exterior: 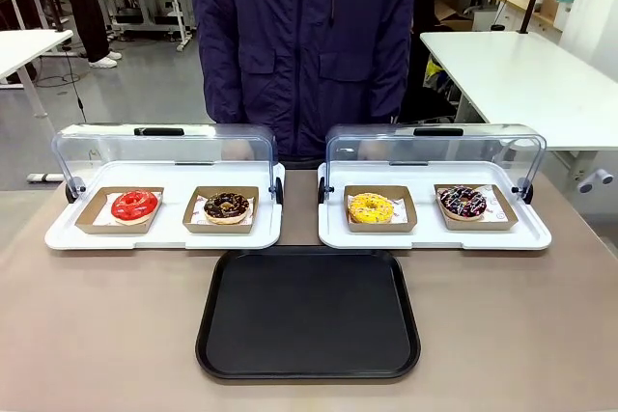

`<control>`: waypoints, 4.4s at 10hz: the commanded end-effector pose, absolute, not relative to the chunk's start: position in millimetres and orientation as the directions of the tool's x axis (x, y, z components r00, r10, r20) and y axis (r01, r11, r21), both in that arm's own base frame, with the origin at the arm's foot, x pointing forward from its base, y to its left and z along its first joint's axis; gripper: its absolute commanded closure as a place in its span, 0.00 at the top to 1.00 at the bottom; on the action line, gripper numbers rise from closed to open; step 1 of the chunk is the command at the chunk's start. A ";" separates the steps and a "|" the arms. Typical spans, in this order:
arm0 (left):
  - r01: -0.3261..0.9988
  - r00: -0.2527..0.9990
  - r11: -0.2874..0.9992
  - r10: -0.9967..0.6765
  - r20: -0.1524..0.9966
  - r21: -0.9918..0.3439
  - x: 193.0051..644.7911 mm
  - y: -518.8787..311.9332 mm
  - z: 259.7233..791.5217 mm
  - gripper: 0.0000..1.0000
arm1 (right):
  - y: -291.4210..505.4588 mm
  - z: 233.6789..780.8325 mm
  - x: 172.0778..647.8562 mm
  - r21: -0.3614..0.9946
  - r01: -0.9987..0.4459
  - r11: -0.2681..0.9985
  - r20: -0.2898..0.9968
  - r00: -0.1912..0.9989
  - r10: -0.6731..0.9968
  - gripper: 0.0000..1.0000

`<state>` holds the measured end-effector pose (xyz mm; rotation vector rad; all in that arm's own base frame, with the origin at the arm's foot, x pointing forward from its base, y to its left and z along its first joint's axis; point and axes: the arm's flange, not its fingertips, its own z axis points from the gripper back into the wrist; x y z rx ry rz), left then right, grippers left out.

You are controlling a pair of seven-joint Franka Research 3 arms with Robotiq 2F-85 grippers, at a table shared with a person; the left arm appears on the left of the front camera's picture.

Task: Move the fourth donut from the left to the tray.
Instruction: Pick up the Paper togo box containing the Donut indicated by the person and place it on the Handle tray.

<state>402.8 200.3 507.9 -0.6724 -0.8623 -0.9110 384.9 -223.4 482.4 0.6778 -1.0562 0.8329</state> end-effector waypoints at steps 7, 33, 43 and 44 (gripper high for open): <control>0.884 0.324 0.449 -0.381 0.866 -0.133 402.3 201.1 508.7 1.00 | -223.9 484.4 387.3 0.077 -0.850 0.522 0.944 0.231 0.237 1.00; 0.884 0.324 0.449 -0.381 0.866 -0.133 402.3 201.1 508.7 1.00 | -223.9 484.4 387.3 0.077 -0.850 0.522 0.944 0.231 0.237 1.00; 0.884 0.324 0.449 -0.381 0.866 -0.133 402.3 201.1 508.7 1.00 | -223.9 484.4 387.3 0.077 -0.850 0.522 0.944 0.231 0.237 1.00; 0.884 0.324 0.449 -0.381 0.866 -0.133 402.3 201.1 508.7 1.00 | -223.9 484.4 387.3 0.077 -0.850 0.522 0.944 0.231 0.237 1.00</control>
